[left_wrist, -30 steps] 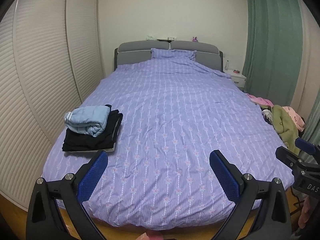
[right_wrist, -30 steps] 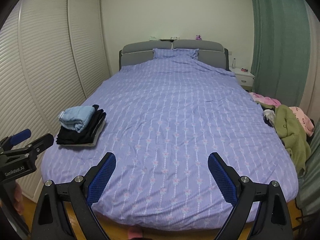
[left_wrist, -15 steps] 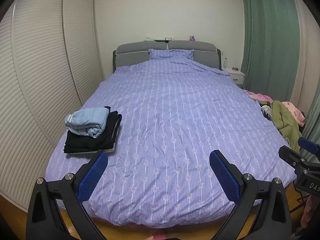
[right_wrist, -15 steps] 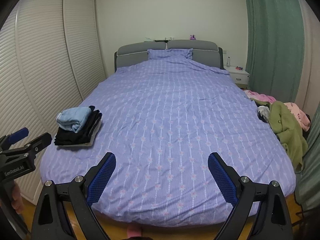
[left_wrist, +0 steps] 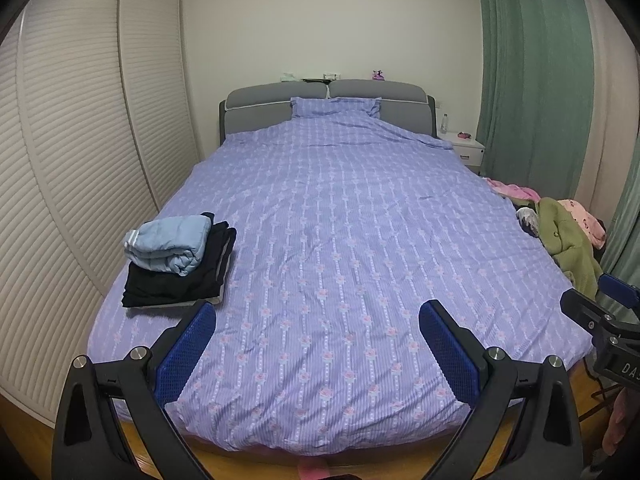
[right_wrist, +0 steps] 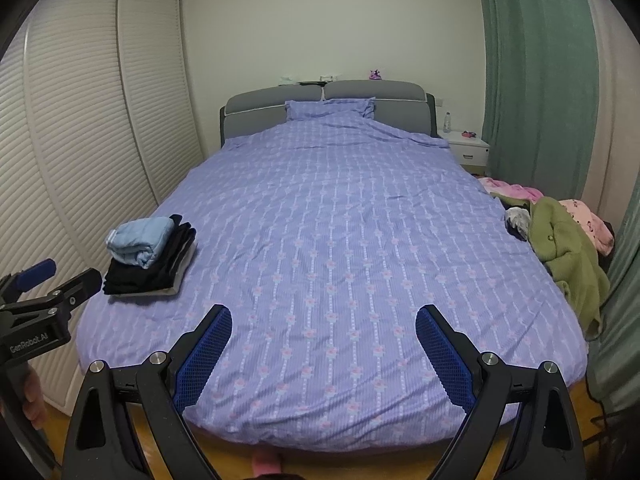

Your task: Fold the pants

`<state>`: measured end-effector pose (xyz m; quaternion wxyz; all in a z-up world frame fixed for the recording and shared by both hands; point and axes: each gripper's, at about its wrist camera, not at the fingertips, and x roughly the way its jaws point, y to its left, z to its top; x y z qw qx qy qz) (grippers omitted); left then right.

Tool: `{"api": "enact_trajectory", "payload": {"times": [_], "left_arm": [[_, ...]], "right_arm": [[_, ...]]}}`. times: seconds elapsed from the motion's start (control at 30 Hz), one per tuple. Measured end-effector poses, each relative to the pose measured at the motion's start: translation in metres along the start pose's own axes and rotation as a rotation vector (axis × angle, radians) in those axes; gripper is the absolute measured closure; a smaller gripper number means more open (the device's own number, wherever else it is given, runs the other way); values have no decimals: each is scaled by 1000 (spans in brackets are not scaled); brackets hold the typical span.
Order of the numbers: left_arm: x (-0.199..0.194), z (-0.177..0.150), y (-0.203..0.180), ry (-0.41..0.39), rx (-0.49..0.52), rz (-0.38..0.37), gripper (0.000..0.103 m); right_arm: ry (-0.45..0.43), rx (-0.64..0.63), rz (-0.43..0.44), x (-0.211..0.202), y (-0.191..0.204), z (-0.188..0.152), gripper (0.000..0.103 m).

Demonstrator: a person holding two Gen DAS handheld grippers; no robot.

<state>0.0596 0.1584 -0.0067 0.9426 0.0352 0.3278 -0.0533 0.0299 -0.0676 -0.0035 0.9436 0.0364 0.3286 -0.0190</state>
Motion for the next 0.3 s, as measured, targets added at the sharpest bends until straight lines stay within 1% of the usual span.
{"api": "enact_trajectory", "payload": {"times": [0.3], "left_arm": [[6, -1, 1, 16, -6, -13, 0]], "right_arm": [[4, 8, -6, -1, -3, 0, 9]]}}
